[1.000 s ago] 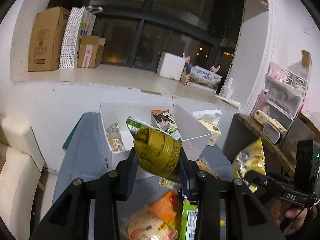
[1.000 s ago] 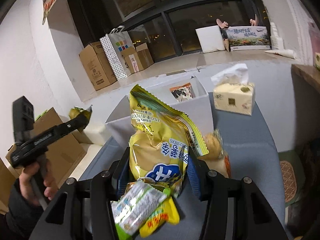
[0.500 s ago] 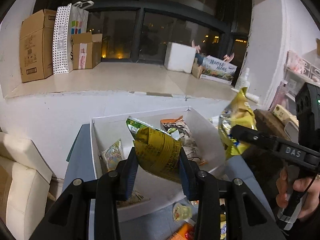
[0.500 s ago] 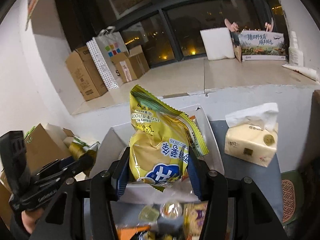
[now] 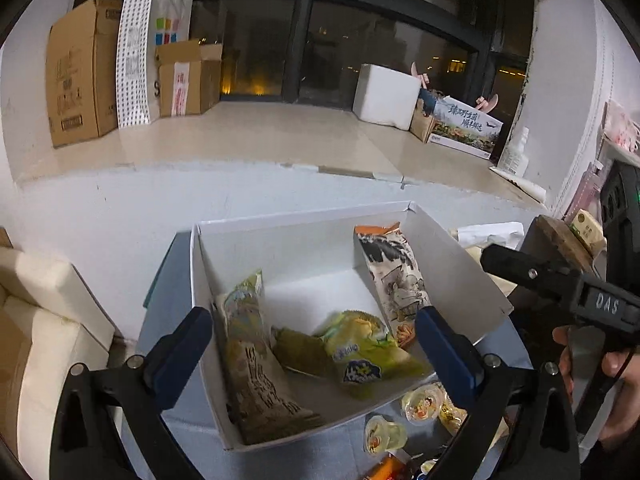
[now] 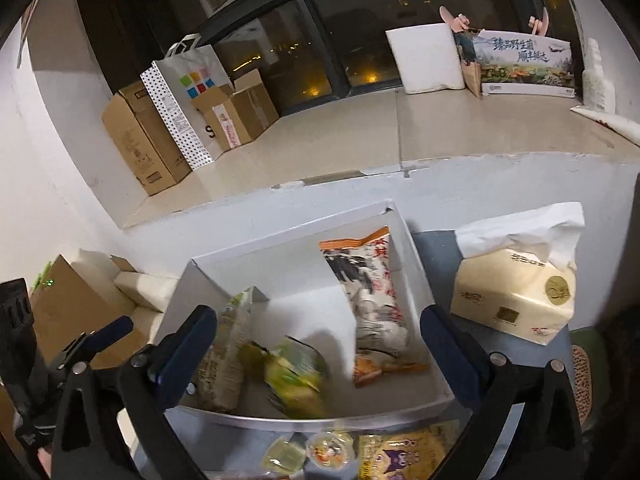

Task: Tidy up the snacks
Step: 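Lower both packets into the white box and open both grippers, then move both tools back toward the remaining snacks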

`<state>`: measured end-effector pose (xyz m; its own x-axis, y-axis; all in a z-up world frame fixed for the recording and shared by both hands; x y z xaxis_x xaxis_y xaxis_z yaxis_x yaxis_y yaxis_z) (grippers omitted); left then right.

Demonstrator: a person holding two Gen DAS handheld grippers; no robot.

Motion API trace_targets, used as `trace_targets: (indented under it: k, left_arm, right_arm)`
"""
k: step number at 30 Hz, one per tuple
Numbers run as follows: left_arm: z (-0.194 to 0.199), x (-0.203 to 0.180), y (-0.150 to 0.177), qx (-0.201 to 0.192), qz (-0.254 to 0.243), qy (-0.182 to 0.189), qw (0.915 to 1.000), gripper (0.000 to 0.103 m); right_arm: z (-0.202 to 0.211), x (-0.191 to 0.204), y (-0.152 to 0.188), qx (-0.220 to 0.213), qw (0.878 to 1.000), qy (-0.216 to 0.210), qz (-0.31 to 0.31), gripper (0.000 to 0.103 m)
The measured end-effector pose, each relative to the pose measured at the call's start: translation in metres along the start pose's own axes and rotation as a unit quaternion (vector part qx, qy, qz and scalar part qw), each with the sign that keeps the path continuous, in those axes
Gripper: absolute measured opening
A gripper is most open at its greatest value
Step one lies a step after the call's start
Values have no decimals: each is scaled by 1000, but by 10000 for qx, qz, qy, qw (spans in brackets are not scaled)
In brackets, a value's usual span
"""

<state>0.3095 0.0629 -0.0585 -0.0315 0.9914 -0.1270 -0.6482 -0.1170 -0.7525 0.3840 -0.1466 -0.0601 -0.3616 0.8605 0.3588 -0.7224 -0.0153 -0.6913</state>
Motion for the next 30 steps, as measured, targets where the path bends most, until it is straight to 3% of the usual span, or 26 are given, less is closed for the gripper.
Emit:
trace_targets:
  k: [8,12,16,24,30]
  left_arm:
    - [13,-2,12,61,-133,36,9999,103]
    - [39,-1,29,-4,-221,138,9997,103]
    - [78,2,49,-157,-250,204,9994,103]
    - [144,-5,91,-508,-197,357,9979,103]
    - [165,-10,129,-528,-86,395,9978,103]
  right_arm:
    - [13,3,9,-50,9999,-116,-103,103]
    - [33,4,19,-146,9983,-455,-323,103]
    - [65,8,34,-517,9962,-603,-353,103]
    - [120,20,95,-886,9936,-675,-177,103]
    - [139,30,175,-663,9962,-564,25,103]
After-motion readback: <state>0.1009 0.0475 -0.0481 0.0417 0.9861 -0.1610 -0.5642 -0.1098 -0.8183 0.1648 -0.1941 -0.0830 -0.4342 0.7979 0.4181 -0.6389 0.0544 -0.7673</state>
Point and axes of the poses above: each gripper's, at about its wrist camera, not at the fingertips, and z roughly against the way its jaws point, x to its left, y to its underside, the point moved 4 cm from there along -z, roughly the way its jaws point, and after that the axes turned 2 degrees about -z, right-handed, at the moved point
